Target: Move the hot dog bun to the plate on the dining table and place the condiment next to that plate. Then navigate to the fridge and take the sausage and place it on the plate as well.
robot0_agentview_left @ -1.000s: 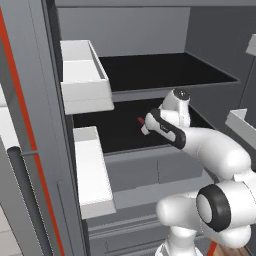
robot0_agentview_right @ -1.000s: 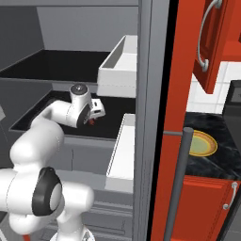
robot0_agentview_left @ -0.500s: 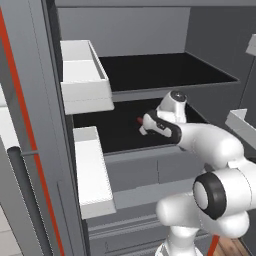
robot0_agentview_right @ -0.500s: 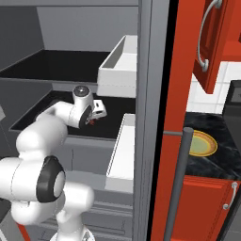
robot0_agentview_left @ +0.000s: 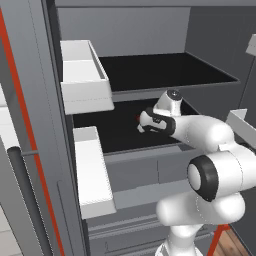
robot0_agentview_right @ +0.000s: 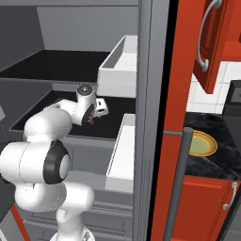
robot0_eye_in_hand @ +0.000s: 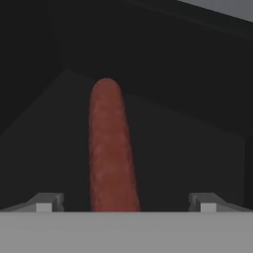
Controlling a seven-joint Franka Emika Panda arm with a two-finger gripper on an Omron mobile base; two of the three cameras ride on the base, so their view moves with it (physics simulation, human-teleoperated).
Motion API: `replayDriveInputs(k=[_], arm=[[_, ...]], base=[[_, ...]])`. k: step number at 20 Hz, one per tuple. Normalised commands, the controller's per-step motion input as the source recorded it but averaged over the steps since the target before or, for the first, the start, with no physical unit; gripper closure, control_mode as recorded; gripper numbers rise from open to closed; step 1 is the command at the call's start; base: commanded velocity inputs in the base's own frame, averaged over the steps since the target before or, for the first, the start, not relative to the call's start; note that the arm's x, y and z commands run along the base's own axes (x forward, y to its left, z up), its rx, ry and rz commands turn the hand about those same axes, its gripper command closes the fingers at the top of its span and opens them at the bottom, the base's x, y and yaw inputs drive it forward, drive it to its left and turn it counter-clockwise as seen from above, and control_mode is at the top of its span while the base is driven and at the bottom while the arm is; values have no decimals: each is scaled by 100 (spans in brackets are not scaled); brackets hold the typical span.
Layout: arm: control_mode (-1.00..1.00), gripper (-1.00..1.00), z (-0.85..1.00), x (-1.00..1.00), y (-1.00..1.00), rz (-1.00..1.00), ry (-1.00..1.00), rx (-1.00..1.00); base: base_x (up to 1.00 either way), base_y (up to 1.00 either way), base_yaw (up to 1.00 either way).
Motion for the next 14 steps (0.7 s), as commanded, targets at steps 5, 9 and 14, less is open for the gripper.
replayDriveInputs(k=[5,9,14], arm=[[-100,100,-21,17,0,0,2,0],[-100,100,-42,-1,0,0,0,-3],[-100,100,-42,-1,0,0,4,-2]], base=[[0,0,0],[0,0,0],[0,0,0]])
